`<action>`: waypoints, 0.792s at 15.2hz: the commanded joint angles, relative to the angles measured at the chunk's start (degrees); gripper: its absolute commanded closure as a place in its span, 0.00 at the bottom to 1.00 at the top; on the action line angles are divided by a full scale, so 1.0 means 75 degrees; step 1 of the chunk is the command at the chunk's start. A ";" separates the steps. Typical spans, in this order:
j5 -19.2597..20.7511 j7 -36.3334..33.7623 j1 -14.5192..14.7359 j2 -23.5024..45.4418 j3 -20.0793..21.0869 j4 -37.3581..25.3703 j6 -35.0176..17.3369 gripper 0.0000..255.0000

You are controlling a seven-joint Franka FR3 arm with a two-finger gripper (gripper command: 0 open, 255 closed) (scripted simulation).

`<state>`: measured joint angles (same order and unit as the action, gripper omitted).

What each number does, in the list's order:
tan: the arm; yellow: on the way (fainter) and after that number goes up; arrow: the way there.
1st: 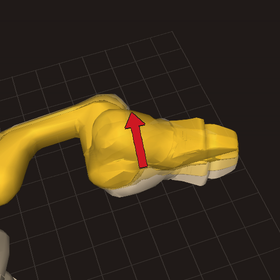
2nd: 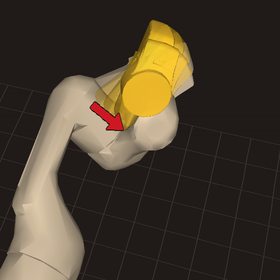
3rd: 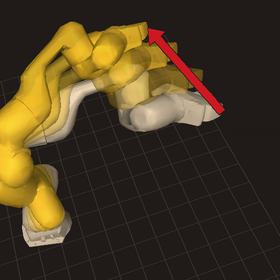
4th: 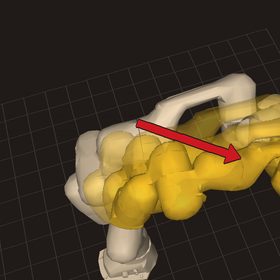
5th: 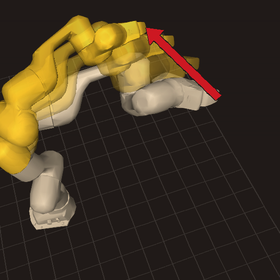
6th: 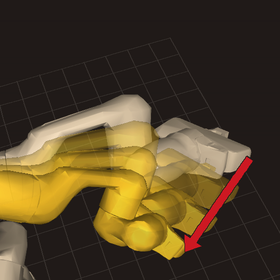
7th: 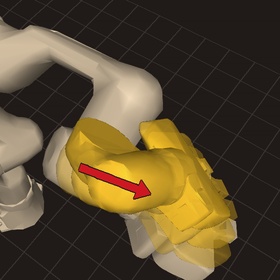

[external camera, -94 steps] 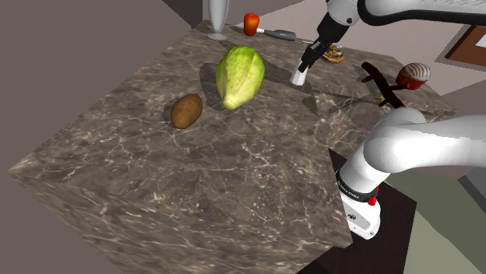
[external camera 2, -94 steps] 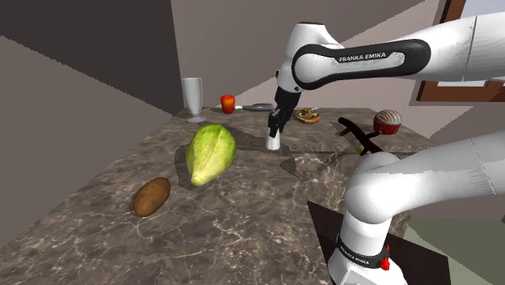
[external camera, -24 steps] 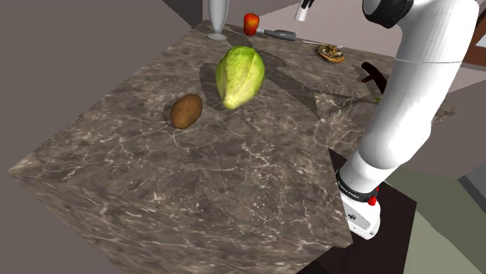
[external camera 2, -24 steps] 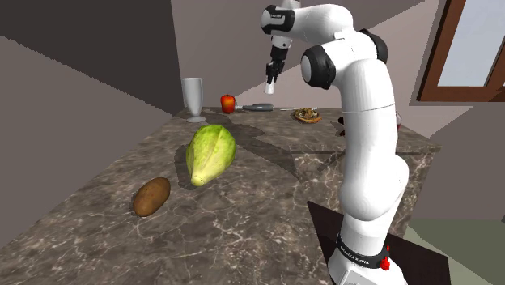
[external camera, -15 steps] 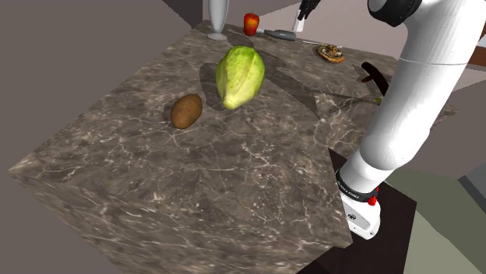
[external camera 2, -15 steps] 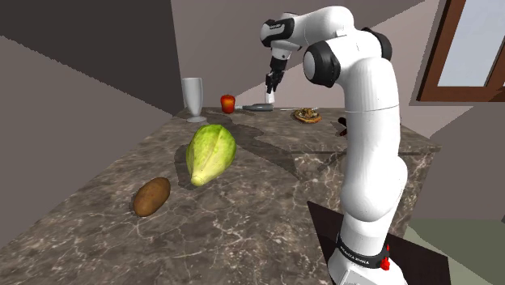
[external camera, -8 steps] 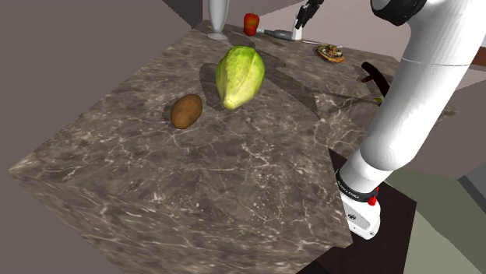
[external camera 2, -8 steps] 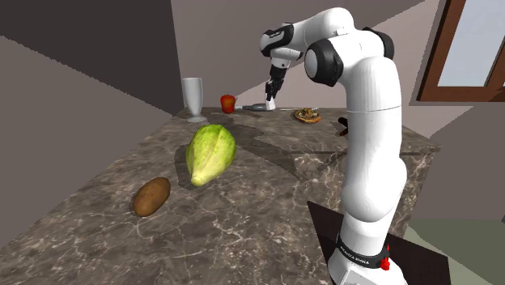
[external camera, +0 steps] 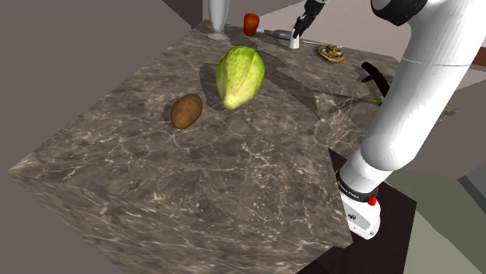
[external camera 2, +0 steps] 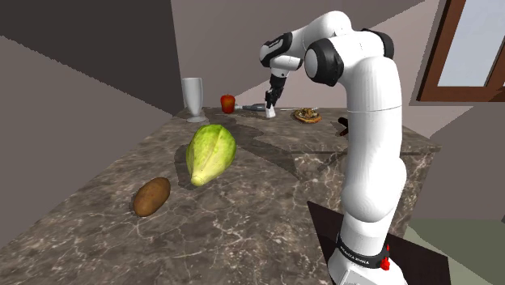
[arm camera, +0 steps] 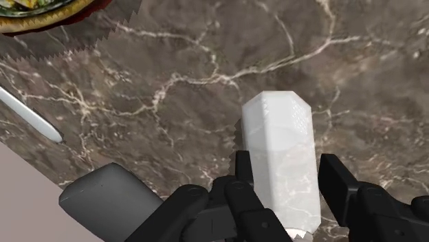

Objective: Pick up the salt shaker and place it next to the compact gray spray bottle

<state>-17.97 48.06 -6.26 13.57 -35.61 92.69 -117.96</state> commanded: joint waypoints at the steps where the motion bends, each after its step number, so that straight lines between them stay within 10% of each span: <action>1: -0.0013 0.0016 0.0000 0.0009 0.0004 0.0047 -0.0058 1.00; 7: -0.0013 0.0016 0.0000 0.0009 0.0004 0.0047 -0.0058 1.00; 8: -0.0013 0.0016 0.0000 0.0009 0.0004 0.0047 -0.0058 0.00; 12: -0.0013 0.0016 0.0000 0.0009 0.0004 0.0047 -0.0058 0.00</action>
<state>-18.07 48.18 -6.26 13.64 -35.58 93.05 -118.39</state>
